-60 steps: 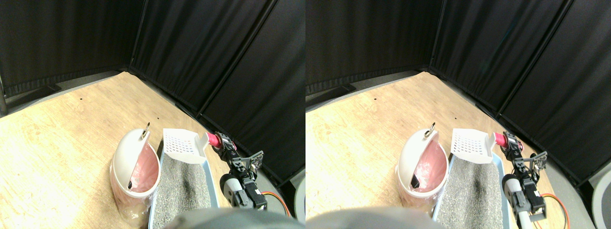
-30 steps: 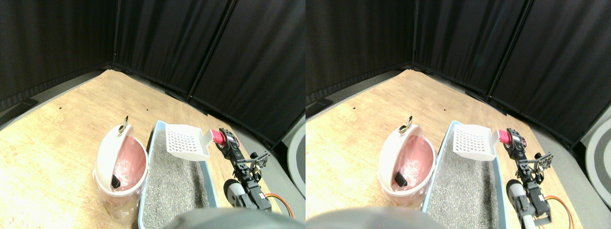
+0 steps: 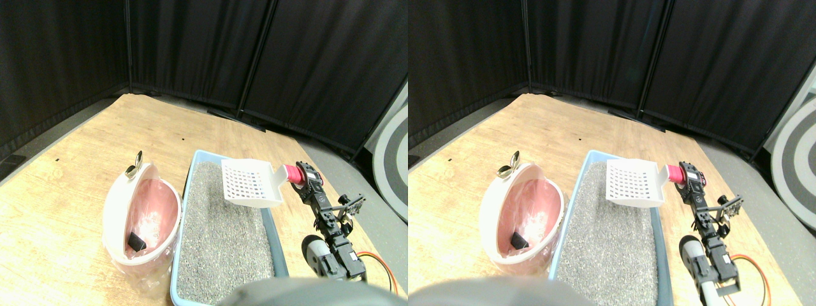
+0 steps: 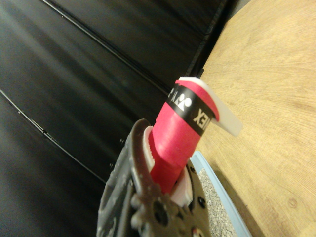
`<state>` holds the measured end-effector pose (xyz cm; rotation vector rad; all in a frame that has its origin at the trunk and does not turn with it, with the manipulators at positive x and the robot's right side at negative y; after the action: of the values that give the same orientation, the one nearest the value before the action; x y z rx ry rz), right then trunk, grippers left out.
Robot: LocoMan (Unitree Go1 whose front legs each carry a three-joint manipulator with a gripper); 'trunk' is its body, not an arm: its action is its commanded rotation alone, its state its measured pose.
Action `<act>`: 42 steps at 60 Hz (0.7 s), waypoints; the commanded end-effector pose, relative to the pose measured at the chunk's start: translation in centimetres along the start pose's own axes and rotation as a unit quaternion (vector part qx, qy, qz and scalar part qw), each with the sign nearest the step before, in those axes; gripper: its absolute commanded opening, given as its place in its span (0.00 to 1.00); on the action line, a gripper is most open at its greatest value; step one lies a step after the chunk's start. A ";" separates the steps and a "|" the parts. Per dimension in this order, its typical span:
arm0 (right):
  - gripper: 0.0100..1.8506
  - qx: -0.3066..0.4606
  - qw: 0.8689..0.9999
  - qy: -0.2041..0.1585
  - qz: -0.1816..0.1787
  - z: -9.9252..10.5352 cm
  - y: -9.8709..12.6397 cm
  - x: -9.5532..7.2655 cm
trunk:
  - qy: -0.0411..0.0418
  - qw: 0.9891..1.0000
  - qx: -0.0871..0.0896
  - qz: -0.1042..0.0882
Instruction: Scoop (unimanual)
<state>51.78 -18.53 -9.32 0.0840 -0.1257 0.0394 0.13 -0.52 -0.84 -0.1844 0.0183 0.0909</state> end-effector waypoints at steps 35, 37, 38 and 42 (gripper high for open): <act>0.03 0.043 0.997 -0.019 -0.055 -3.2 -2.7 -1.9 | 0.013 1.000 0.010 -0.019; 0.03 0.038 0.997 -0.012 -0.060 -3.5 -2.7 -2.0 | 0.013 1.000 0.010 -0.019; 0.03 0.035 0.998 -0.010 -0.060 -3.7 -2.7 -2.0 | 0.015 1.000 0.010 -0.018; 0.03 0.041 0.998 -0.001 -0.056 -4.3 -2.7 -2.1 | 0.015 1.000 0.010 -0.018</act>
<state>50.32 -21.04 -14.37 0.1312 -0.0795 -0.0850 -0.09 -0.29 -0.76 -0.1569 0.0409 0.0442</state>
